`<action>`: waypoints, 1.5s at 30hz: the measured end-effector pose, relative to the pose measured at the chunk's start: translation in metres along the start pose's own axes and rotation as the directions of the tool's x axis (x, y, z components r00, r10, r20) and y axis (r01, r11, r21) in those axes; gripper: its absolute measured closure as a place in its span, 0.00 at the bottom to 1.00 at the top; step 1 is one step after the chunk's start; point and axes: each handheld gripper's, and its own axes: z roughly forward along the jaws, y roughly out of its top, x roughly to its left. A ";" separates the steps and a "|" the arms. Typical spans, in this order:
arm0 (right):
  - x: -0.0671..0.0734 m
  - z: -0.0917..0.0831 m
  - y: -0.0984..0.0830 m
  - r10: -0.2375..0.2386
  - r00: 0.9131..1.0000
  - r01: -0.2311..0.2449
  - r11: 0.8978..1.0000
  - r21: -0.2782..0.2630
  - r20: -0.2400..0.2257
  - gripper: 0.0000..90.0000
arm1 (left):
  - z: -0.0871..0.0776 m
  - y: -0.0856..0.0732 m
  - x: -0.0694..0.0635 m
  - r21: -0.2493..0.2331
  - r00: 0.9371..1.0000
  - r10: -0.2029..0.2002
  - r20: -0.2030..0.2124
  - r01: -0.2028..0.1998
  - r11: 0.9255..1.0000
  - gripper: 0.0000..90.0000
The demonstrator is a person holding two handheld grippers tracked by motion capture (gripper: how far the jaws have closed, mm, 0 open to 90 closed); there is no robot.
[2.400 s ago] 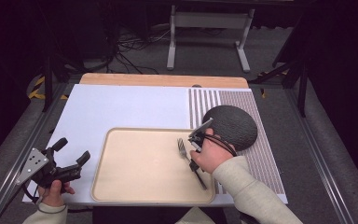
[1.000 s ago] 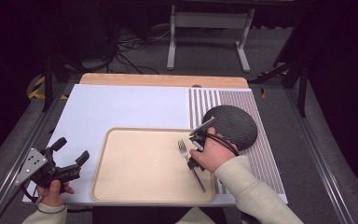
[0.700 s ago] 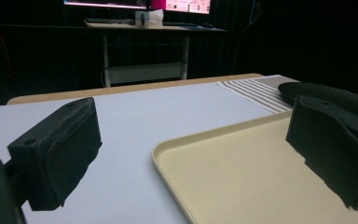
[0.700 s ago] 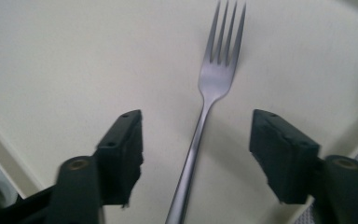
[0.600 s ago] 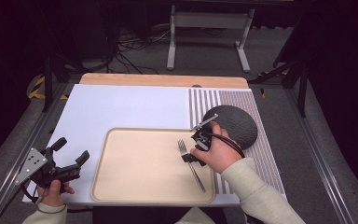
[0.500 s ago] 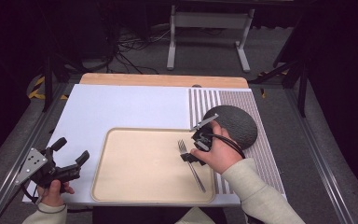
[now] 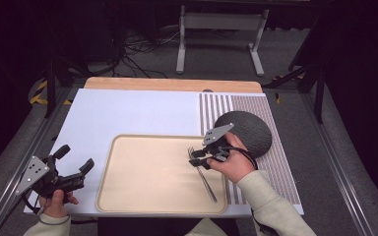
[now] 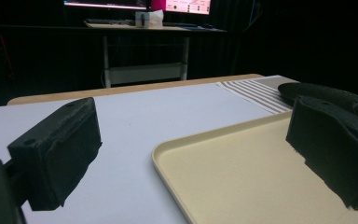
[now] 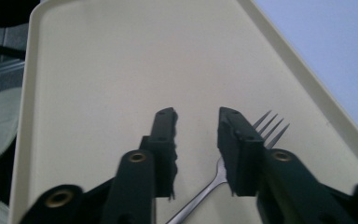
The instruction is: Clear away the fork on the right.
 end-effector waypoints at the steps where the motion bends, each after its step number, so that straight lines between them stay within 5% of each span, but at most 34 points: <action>1: -0.001 0.001 -0.001 -0.024 1.000 0.024 1.000 -0.001 -0.002 0.84 | 0.000 0.000 0.000 0.001 1.000 0.000 0.000 0.000 1.000 0.04; 5: -0.008 0.007 -0.003 -0.091 0.995 0.092 0.995 0.032 -0.034 0.99 | 0.000 0.000 0.000 0.000 1.000 0.000 0.000 0.000 1.000 0.04; 10: -0.013 0.018 -0.006 -0.135 0.989 0.140 0.987 0.078 -0.065 1.00 | 0.000 0.000 0.000 0.002 1.000 0.001 0.002 -0.001 1.000 0.04; 20: -0.019 0.030 -0.008 -0.114 0.991 0.123 0.985 0.125 -0.076 1.00 | 0.001 0.000 -0.001 0.002 1.000 0.004 0.006 -0.004 1.000 0.04; 45: -0.019 0.042 -0.007 -0.123 0.990 0.135 0.957 0.256 -0.063 1.00 | 0.002 -0.001 -0.001 0.006 1.000 -0.001 0.006 0.001 1.000 0.04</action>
